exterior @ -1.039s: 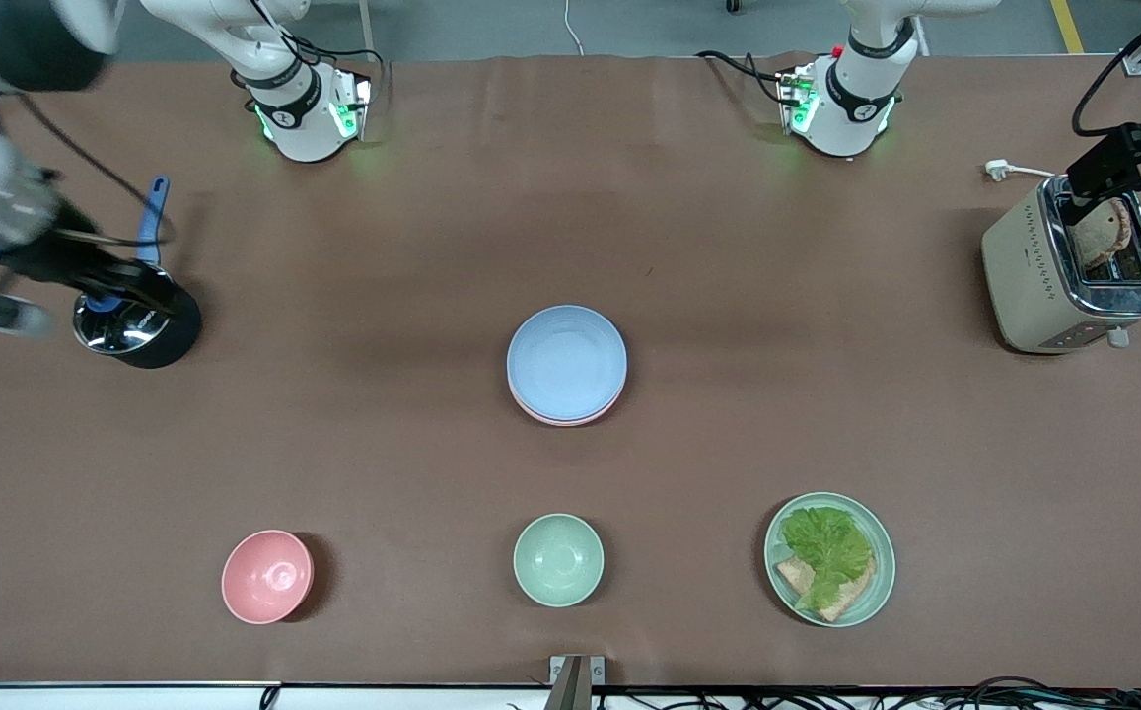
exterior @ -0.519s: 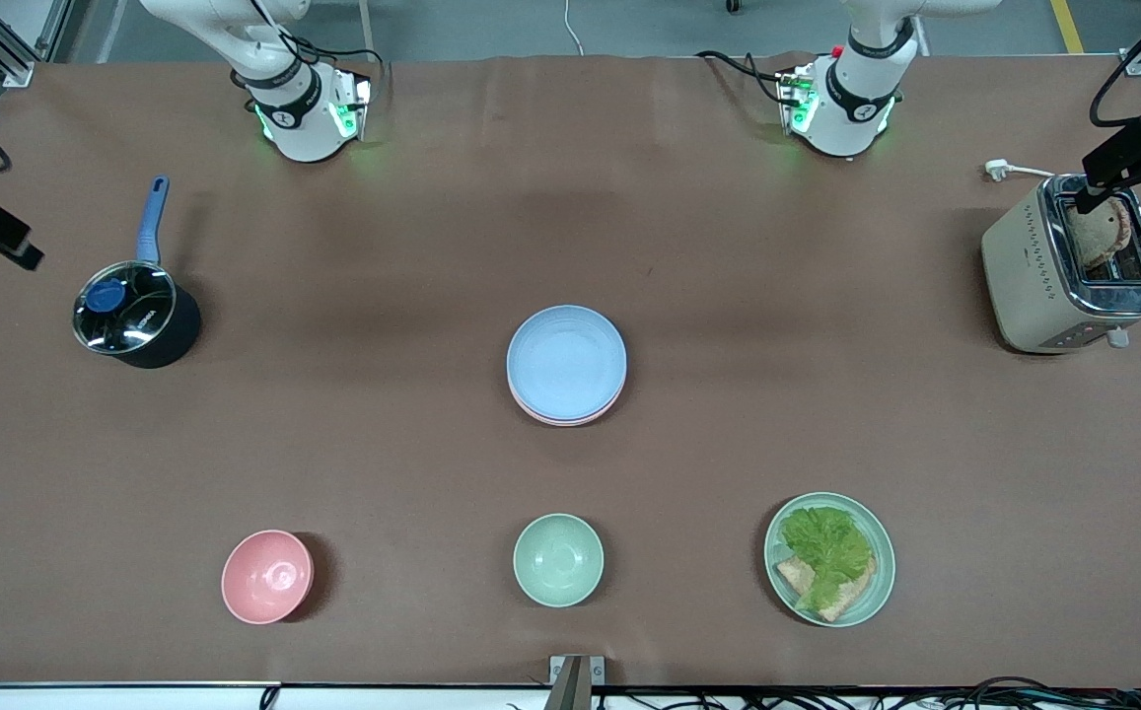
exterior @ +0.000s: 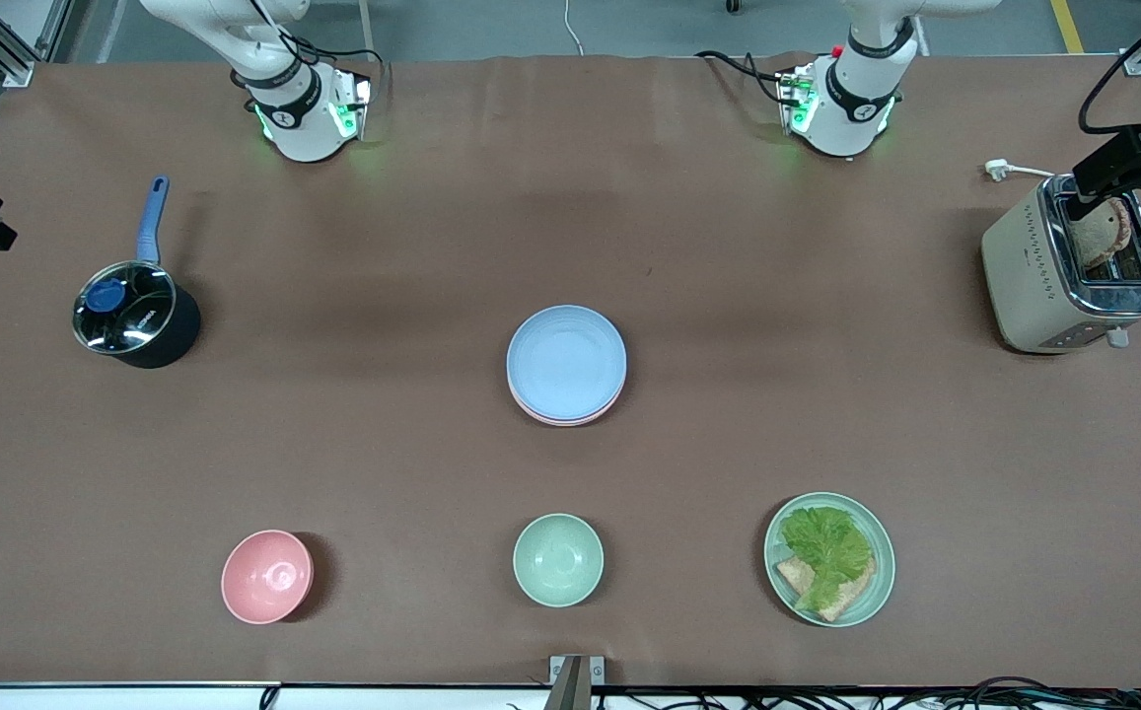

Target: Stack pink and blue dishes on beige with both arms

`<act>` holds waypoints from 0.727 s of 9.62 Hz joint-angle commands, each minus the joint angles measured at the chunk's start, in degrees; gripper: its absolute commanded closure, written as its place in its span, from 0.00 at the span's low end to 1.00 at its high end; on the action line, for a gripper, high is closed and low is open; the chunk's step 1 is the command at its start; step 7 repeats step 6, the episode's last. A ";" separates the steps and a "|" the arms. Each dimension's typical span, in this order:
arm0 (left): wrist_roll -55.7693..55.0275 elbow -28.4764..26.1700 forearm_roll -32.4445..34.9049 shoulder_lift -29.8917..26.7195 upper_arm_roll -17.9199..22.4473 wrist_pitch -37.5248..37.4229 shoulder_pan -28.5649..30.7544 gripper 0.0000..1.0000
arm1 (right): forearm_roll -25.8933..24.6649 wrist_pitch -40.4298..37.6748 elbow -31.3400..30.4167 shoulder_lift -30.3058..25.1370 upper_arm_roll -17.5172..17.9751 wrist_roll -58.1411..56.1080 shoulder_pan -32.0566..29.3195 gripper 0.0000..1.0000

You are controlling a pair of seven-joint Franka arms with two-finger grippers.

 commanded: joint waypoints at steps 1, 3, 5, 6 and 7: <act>-0.36 -2.05 -0.72 0.14 -0.60 0.35 -0.01 0.00 | -0.68 -0.81 -0.21 0.38 0.34 -0.64 -0.65 0.00; -0.09 -2.40 -1.51 0.05 -0.52 0.26 0.08 0.00 | -0.33 -0.36 -0.30 0.29 0.34 -0.56 -0.74 0.00; -0.01 -2.31 -1.51 0.05 -0.43 0.26 0.08 0.00 | -0.24 -0.36 -0.30 0.29 0.26 -0.56 -0.74 0.00; 0.25 -2.31 -1.51 0.05 -0.43 0.35 0.17 0.00 | -0.15 -0.45 -0.30 0.29 0.34 -0.56 -0.74 0.00; 0.25 -2.31 -1.51 0.05 -0.43 0.35 0.17 0.00 | -0.15 -0.45 -0.30 0.29 0.34 -0.56 -0.74 0.00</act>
